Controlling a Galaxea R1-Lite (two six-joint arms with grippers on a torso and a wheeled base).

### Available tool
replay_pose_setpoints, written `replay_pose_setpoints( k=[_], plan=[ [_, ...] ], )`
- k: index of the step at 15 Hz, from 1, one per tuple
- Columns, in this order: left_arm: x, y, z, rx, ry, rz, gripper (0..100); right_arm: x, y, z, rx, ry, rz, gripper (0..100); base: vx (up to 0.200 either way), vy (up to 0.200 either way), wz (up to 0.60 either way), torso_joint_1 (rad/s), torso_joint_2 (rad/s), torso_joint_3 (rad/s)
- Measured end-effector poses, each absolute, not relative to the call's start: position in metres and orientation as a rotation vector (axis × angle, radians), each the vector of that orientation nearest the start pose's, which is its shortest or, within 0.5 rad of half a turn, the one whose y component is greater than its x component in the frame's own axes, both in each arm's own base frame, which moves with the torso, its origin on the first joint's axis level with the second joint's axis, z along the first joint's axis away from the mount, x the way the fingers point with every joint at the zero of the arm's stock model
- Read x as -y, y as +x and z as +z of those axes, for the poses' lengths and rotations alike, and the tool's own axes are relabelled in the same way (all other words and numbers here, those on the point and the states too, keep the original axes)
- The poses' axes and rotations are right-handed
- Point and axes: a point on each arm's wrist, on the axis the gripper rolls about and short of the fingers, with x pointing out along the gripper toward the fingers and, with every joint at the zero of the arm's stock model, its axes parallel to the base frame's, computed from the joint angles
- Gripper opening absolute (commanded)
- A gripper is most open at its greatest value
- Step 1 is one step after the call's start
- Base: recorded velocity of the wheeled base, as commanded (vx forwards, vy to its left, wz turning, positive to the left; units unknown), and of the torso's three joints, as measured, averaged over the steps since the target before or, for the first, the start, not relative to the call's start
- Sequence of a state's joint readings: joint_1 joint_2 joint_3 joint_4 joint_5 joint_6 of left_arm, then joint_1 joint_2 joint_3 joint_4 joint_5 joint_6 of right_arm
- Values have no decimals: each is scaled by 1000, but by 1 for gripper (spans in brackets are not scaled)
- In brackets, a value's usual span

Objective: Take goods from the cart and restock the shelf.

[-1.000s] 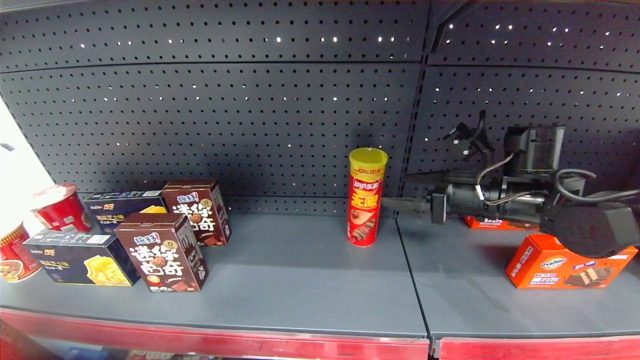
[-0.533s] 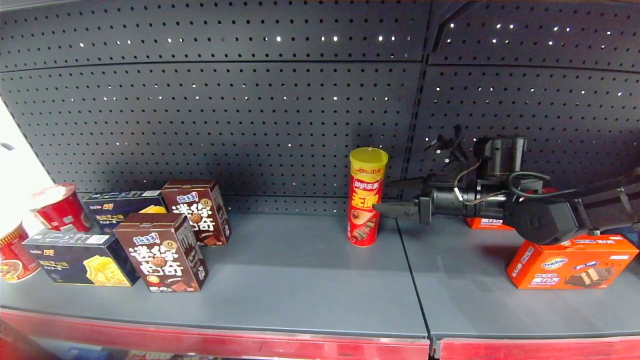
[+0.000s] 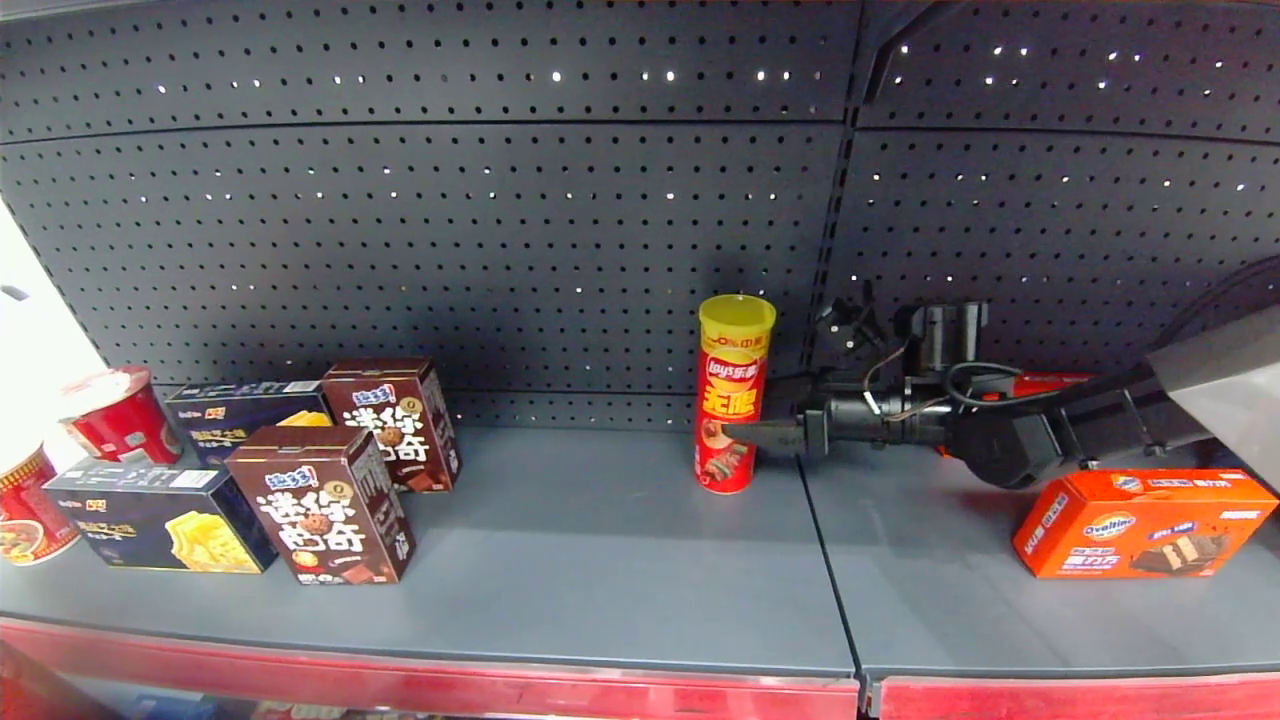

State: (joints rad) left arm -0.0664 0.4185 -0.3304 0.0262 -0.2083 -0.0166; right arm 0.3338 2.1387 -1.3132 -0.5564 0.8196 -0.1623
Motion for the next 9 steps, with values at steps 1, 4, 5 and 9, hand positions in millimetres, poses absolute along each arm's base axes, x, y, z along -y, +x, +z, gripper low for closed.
replay_pose_setpoints(
  k=[1,4,5,9],
  plan=[
    [5,7,171,-115,-24,-273,0,-159,402,146,-186,-74,1169,100,0,0,0,0,0,0],
    [5,7,171,-112,-24,-273,0,-170,410,132,-200,-72,1188,100,0,0,0,0,0,0],
    [5,7,171,-113,-24,-273,0,-172,412,129,-201,-72,1190,100,0,0,0,0,0,0],
    [5,7,170,-115,-24,-273,0,-178,420,111,-223,-68,1198,0,0,0,0,0,0,0]
  ],
)
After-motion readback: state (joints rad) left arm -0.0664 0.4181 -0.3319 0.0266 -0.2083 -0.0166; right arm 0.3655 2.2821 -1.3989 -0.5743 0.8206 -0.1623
